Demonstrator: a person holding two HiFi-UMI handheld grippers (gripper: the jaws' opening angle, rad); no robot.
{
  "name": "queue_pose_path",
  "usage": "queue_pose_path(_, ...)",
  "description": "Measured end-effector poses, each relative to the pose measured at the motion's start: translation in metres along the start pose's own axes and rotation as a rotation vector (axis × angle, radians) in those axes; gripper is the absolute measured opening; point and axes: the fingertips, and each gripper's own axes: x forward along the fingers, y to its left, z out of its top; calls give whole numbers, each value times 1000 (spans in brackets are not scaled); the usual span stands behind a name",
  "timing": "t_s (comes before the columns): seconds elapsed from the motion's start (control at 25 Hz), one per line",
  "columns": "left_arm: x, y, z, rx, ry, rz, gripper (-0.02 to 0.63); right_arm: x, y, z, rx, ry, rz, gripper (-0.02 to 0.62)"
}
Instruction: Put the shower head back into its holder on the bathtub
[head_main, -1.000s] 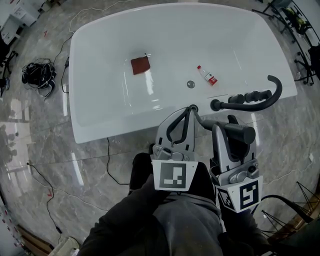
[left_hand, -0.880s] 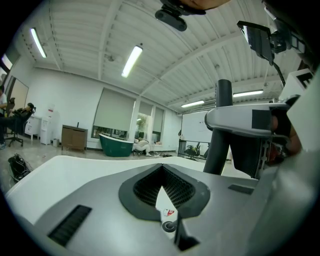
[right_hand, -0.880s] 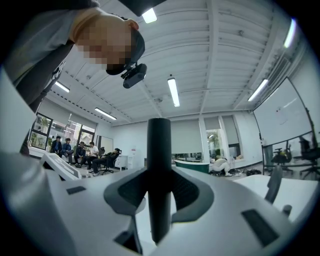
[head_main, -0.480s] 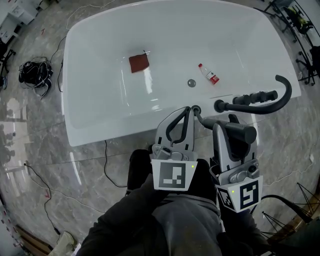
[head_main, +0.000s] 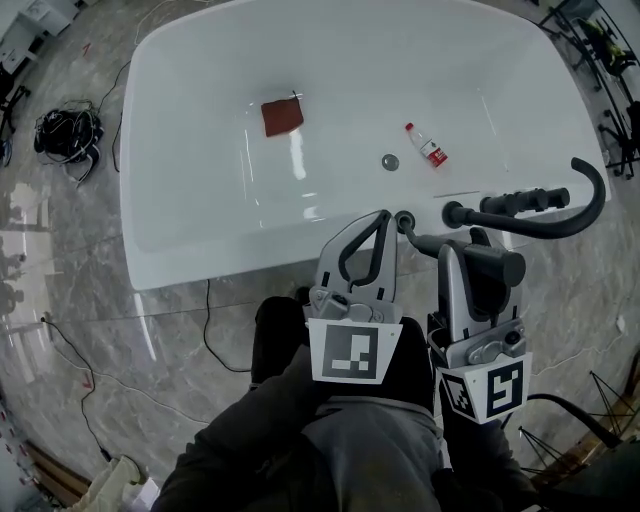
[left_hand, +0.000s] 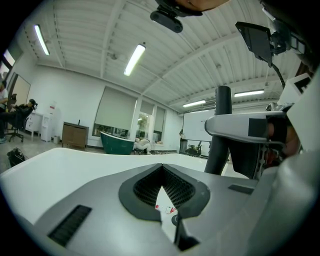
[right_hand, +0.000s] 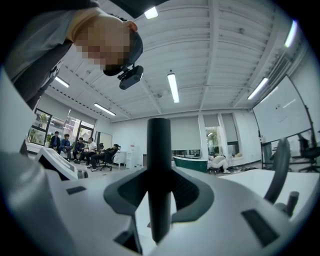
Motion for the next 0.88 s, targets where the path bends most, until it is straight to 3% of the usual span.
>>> queue_pose_path(0.88, 12, 23, -25, -18, 15, 5, 2, 29, -5, -40, -33, 48, -5, 135)
